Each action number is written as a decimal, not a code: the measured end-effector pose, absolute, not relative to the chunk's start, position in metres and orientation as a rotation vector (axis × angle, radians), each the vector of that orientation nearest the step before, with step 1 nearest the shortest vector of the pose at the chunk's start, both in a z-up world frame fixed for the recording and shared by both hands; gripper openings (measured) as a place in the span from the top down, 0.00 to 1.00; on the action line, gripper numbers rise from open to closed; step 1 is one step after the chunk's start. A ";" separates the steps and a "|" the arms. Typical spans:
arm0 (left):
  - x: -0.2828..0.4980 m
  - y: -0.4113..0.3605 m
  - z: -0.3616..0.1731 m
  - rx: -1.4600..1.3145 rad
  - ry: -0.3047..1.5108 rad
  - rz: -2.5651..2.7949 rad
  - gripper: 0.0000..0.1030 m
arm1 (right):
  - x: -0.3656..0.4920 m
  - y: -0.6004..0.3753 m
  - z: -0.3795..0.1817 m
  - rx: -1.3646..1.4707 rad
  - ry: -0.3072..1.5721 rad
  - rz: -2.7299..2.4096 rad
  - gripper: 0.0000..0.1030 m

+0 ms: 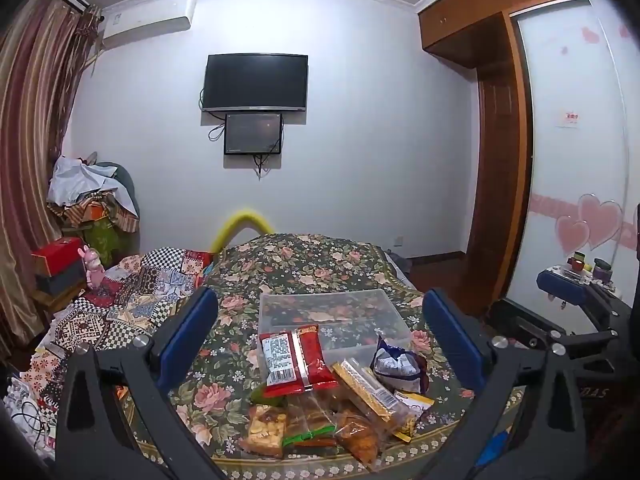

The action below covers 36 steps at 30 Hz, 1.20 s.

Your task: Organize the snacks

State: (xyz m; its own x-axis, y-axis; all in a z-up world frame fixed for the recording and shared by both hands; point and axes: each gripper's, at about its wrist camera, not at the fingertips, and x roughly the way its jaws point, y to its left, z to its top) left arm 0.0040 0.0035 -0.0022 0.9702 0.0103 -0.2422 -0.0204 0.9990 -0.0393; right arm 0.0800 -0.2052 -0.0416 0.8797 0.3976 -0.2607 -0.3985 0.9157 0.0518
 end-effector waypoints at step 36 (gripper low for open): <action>0.008 0.004 -0.008 -0.044 0.247 0.011 0.00 | 0.082 -0.206 -0.042 -0.008 0.266 0.407 0.00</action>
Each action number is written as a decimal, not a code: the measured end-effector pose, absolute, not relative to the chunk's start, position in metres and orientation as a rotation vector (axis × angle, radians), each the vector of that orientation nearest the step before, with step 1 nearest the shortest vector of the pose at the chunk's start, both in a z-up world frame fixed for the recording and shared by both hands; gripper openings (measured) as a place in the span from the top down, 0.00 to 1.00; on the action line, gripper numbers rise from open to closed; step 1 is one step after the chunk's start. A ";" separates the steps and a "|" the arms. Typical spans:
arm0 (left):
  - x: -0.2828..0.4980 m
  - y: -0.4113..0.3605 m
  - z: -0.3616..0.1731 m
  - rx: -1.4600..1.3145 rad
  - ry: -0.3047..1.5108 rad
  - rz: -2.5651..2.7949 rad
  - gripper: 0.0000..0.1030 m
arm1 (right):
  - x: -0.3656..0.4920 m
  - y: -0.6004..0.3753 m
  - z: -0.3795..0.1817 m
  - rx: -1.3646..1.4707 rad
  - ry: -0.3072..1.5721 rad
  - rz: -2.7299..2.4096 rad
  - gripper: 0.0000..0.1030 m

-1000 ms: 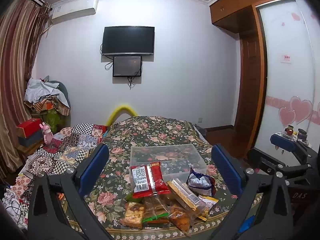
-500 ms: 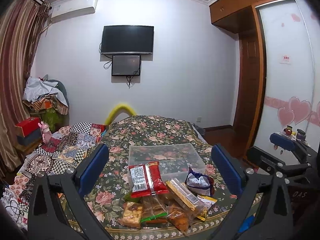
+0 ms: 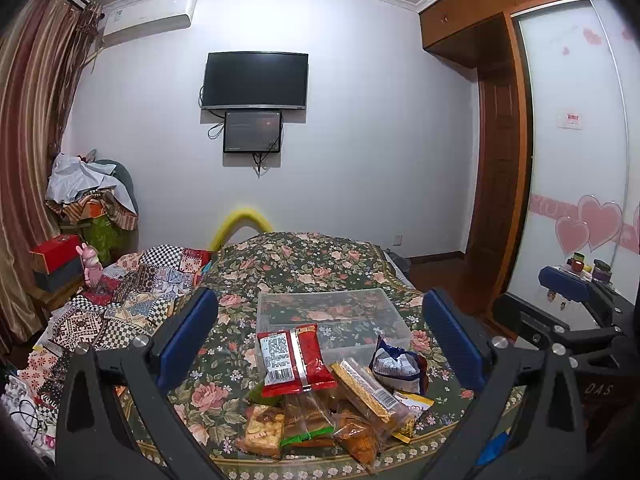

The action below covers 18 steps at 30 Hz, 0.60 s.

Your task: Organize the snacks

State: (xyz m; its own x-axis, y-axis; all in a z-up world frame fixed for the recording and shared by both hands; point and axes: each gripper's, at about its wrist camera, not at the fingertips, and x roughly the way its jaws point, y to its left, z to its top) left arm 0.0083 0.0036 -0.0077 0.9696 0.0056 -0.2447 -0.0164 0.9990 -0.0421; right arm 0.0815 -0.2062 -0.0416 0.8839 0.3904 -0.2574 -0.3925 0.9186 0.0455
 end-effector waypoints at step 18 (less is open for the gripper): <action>0.008 0.003 -0.009 -0.041 0.246 0.012 0.00 | 0.082 -0.204 -0.040 -0.007 0.273 0.413 0.00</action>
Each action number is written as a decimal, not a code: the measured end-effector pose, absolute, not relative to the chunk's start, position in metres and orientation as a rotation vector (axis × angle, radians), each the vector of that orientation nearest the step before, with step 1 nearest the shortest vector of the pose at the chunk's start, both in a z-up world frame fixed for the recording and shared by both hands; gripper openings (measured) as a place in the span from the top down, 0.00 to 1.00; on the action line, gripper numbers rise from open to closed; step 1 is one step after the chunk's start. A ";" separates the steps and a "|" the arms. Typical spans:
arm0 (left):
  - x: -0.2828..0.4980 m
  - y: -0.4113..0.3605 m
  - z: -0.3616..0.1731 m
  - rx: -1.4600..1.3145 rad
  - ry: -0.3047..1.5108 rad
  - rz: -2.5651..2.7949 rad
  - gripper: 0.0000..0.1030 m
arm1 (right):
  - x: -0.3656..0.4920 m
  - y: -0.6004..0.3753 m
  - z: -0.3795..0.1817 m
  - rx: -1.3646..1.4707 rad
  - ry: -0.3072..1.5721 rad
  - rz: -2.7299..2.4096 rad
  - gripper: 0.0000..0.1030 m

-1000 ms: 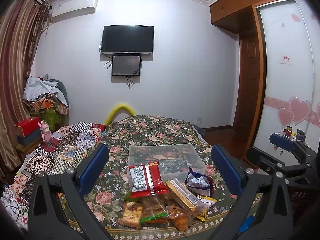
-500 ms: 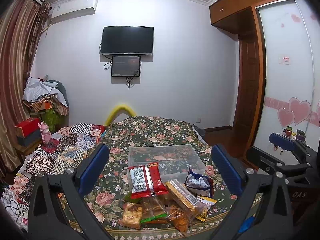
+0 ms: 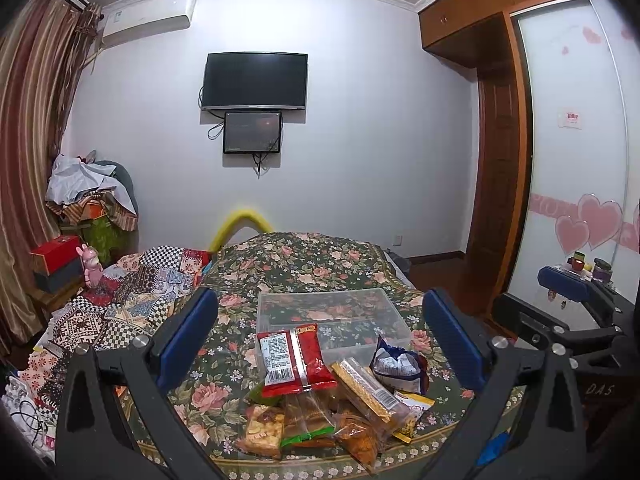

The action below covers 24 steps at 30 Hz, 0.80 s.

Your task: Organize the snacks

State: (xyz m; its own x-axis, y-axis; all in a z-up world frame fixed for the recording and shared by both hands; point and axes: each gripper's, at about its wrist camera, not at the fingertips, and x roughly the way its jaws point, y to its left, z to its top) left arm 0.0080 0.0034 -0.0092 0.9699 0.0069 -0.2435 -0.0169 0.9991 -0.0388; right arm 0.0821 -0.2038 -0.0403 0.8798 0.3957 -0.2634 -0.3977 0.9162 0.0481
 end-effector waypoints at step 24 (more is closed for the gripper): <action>0.059 0.022 -0.052 -0.081 0.382 0.018 0.00 | 0.126 -0.211 -0.077 0.008 0.414 0.383 0.00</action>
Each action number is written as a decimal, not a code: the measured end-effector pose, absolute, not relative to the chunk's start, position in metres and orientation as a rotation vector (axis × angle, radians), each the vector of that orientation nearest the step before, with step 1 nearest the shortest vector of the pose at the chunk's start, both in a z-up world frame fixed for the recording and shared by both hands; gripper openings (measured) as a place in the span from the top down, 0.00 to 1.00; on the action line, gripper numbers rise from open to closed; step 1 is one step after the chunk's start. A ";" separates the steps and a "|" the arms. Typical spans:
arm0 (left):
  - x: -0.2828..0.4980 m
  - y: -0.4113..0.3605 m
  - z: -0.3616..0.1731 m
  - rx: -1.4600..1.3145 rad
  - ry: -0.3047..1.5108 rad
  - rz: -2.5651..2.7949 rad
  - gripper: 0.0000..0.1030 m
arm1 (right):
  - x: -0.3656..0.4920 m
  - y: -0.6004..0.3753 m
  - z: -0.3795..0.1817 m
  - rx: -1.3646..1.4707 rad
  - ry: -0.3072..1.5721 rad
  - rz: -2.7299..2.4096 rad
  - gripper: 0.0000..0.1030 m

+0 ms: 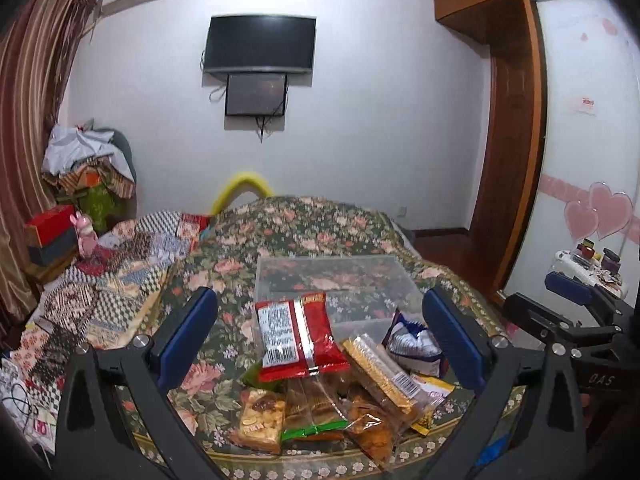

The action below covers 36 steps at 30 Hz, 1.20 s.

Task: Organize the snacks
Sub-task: 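Grasp red chip bag with left tool while right tool grasps blue packet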

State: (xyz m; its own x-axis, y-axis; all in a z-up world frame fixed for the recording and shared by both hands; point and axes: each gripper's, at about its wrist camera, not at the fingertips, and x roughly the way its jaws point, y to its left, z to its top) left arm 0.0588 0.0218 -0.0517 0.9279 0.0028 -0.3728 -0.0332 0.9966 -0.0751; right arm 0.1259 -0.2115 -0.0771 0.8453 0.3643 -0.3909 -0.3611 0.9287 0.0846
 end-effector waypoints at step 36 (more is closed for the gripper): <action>0.209 0.061 -0.179 -0.272 0.842 -0.008 0.19 | 0.233 -0.194 -0.179 0.026 0.836 0.499 0.31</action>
